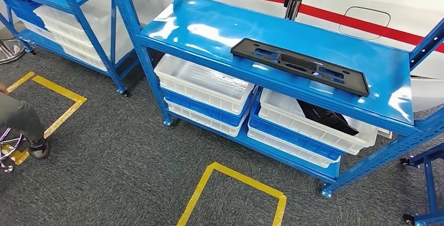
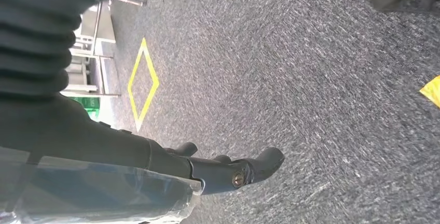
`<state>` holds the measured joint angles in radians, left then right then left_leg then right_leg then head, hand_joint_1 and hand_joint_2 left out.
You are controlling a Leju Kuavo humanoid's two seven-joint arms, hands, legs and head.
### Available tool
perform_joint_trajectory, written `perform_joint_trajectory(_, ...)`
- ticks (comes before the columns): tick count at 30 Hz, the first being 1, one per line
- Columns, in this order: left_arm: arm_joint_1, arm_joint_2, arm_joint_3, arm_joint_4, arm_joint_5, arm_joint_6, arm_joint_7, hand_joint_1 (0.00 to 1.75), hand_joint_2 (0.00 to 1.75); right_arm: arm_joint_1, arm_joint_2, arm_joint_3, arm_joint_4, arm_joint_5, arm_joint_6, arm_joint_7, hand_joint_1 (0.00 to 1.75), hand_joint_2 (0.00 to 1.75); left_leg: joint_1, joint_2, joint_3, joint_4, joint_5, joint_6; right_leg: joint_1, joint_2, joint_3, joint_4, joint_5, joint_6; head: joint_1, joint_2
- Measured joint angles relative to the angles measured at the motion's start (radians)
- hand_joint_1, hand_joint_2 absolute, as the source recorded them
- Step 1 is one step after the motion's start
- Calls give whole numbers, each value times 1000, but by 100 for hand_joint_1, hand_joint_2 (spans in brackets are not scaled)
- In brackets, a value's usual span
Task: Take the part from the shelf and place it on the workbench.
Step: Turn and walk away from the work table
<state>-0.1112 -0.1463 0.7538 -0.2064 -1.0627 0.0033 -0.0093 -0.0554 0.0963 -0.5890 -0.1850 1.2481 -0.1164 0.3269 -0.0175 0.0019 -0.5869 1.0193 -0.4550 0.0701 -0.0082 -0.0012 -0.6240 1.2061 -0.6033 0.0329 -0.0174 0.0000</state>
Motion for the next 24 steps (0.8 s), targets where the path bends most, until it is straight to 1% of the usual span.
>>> perform_joint_trajectory(1,1,-1,0,0,-2,-1,0,0,0,0,-1,-2,0,0,0,1,0,0,-2,4,5,0,-4,-1,3,-12,26,-68,38,2,0,0)
perform_joint_trajectory(2,2,-4,0,0,-4,-2,-1,0,0,-1,-1,-4,0,0,1,3,0,0,-6,10,11,1,-10,-4,8,-29,48,-128,71,-1,-1,0)
perform_joint_trajectory(3,3,-6,0,0,-6,0,-2,0,0,-2,-1,-5,0,0,1,4,0,0,-8,15,16,2,-15,-8,12,-42,63,-168,93,-7,-2,0)
perform_joint_trajectory(4,4,-8,0,1,-7,2,-4,0,0,-4,0,-6,0,-1,1,5,0,0,-9,21,20,3,-19,-12,15,-51,67,-184,104,-15,-3,0)
perform_joint_trajectory(5,4,-10,0,1,-7,3,-4,0,0,-5,0,-6,0,-1,1,6,0,0,-9,28,22,4,-23,-16,17,-48,65,-187,107,-20,-4,0)
perform_joint_trajectory(6,4,-12,0,1,-8,5,-4,0,0,-6,1,-6,0,0,1,6,0,0,-8,35,24,5,-26,-21,11,-38,68,-189,110,-25,-5,0)
perform_joint_trajectory(7,4,-13,0,1,-9,5,-4,0,0,-5,2,-6,0,0,2,6,0,0,-6,34,24,9,-32,-27,5,-29,72,-193,113,-30,-5,0)
perform_joint_trajectory(8,4,-13,0,1,-10,6,-4,0,0,-5,2,-6,0,1,3,7,0,0,-4,28,21,23,-45,-34,-2,-22,77,-197,116,-36,-6,0)
perform_joint_trajectory(9,4,-13,0,0,-10,6,-4,0,0,-5,3,-6,0,2,5,7,0,0,-1,18,9,56,-69,-43,-10,-15,81,-200,119,-41,-7,0)
perform_joint_trajectory(10,4,-14,0,1,-11,6,-4,0,0,-5,2,-6,0,3,6,8,0,0,6,6,-13,106,-101,-51,-12,-7,83,-201,121,-44,-7,0)
perform_joint_trajectory(11,4,-14,0,1,-12,6,-4,0,0,-5,2,-6,0,3,7,9,0,0,13,1,-41,169,-133,-59,-14,0,83,-201,121,-46,-8,0)
perform_joint_trajectory(12,5,-15,0,1,-13,6,-4,0,0,-4,3,-6,0,4,8,9,0,0,21,0,-70,227,-156,-66,-15,9,83,-201,122,-46,-8,0)
perform_joint_trajectory(13,5,-15,0,1,-14,6,-4,0,0,-4,3,-6,0,4,9,11,0,0,28,0,-88,260,-161,-73,-17,19,83,-200,122,-46,-8,0)
perform_joint_trajectory(14,5,-14,0,1,-14,6,-4,0,0,-3,4,-6,0,5,10,12,0,0,35,-1,-89,258,-145,-78,-20,30,84,-200,121,-44,-8,0)
perform_joint_trajectory(15,5,-14,0,1,-14,6,-4,0,0,-2,4,-6,0,5,10,13,0,0,41,-4,-72,217,-112,-83,-24,42,86,-200,121,-41,-8,0)
perform_joint_trajectory(16,5,-14,0,1,-14,6,-4,0,0,-2,4,-6,0,5,10,14,0,0,47,-16,-40,149,-72,-87,-28,55,87,-200,120,-37,-8,0)
perform_joint_trajectory(17,5,-14,0,1,-14,6,-4,0,0,-3,4,-6,0,5,10,14,0,0,52,-38,-9,82,-44,-91,-29,66,87,-200,120,-30,-9,0)
perform_joint_trajectory(18,5,-14,0,1,-15,7,-4,0,0,-4,5,-6,0,5,10,15,0,0,54,-56,15,31,-27,-91,-29,77,85,-200,120,-22,-9,0)
perform_joint_trajectory(19,5,-13,0,2,-15,7,-4,0,0,-5,5,-6,0,5,10,15,0,0,53,-69,28,3,-23,-88,-28,86,82,-200,121,-13,-10,0)
perform_joint_trajectory(20,4,-13,0,2,-15,7,-4,0,44,-5,5,-7,0,5,11,15,0,0,49,-71,30,-3,-27,-83,-29,94,77,-203,123,-2,-10,0)
perform_joint_trajectory(21,3,-13,0,2,-16,8,-4,0,87,-4,5,-7,0,5,11,15,0,0,44,-61,30,-6,-25,-73,-30,102,73,-208,125,8,-10,0)
perform_joint_trajectory(22,2,-13,0,2,-16,8,-4,0,131,-2,5,-7,0,5,11,16,0,0,42,-50,32,-10,-21,-62,-31,101,70,-207,126,16,-9,0)
perform_joint_trajectory(23,2,-14,0,2,-16,9,-3,0,175,-1,4,-8,0,4,12,16,0,0,40,-40,34,-16,-17,-51,-30,89,62,-196,119,19,-8,0)
perform_joint_trajectory(24,3,-14,0,2,-16,13,0,0,175,-2,4,-8,0,4,13,17,0,0,40,-28,35,-21,-13,-40,-28,69,47,-165,102,16,-5,0)
